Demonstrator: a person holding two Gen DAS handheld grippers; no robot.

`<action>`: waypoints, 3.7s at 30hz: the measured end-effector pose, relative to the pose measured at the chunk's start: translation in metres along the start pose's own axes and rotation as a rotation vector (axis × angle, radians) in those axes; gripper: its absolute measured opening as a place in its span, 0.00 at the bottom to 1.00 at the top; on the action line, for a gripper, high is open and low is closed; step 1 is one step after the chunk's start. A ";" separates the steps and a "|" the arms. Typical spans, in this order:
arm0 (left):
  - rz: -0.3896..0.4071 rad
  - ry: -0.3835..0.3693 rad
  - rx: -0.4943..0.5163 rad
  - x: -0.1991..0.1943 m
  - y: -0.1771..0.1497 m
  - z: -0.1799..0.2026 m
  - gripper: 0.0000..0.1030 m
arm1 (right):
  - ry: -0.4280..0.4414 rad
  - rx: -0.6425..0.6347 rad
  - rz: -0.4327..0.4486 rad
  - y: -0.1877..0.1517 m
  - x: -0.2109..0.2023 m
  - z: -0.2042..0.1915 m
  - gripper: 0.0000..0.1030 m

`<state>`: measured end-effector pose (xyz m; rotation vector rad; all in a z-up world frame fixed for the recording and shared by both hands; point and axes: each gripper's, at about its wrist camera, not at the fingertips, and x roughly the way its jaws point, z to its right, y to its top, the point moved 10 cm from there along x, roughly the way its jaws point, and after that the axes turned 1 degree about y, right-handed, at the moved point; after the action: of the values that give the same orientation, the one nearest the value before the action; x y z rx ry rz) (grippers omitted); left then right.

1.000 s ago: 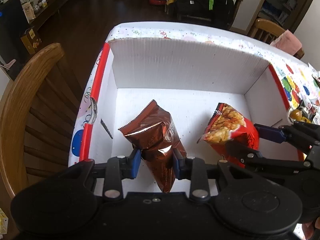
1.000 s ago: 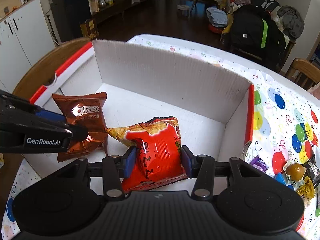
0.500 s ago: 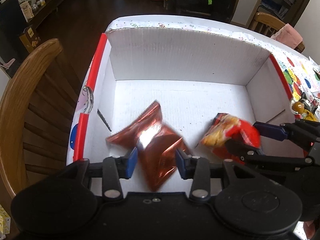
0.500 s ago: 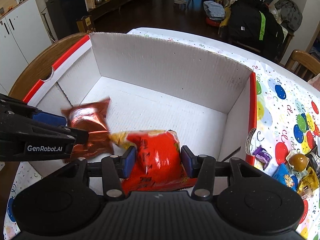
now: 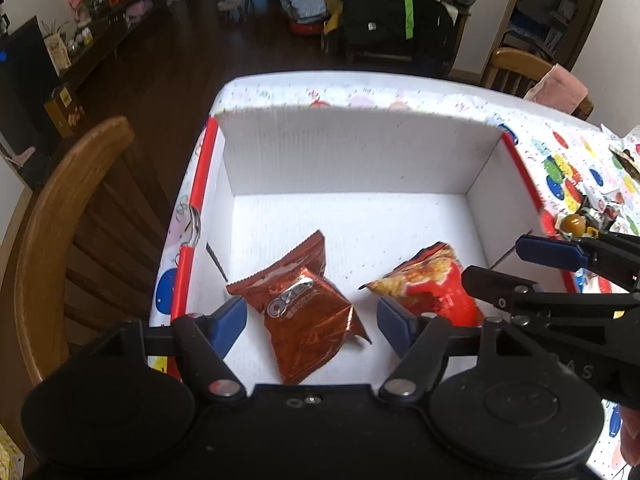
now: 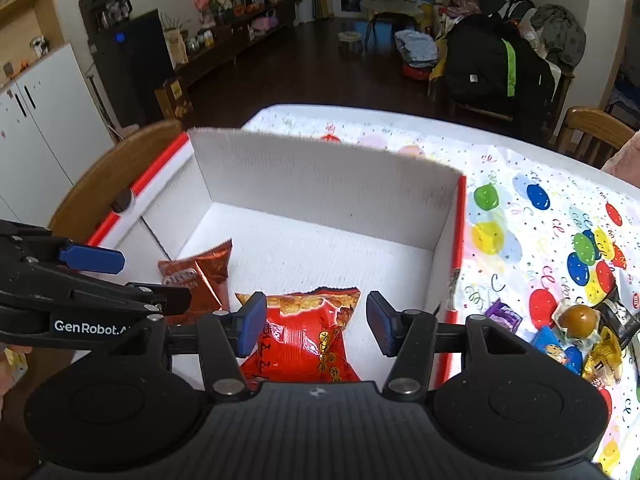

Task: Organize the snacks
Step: 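Lower and release the Oreo bag with the left tool while the right tool releases the chip bag, then move both tools back toward the snack pile, then grasp the blue cookie packet with the left tool while the right tool grasps the white drink pouch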

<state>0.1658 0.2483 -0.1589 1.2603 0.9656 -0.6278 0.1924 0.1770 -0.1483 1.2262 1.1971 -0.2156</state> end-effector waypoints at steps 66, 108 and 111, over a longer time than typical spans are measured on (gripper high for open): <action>0.279 -0.137 0.162 -0.031 -0.016 0.284 1.00 | -0.007 0.027 0.396 -0.101 -0.211 0.302 1.00; -0.040 -0.163 0.244 0.114 -0.005 0.305 0.60 | -0.184 0.153 0.011 -0.116 -0.003 0.414 0.90; -0.044 -0.170 0.233 0.114 -0.006 0.303 0.58 | -0.203 0.131 0.004 -0.117 -0.002 0.410 0.82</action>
<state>0.2926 -0.0339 -0.2558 1.3680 0.7975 -0.8870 0.3500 -0.1990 -0.2737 1.2874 1.0168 -0.4121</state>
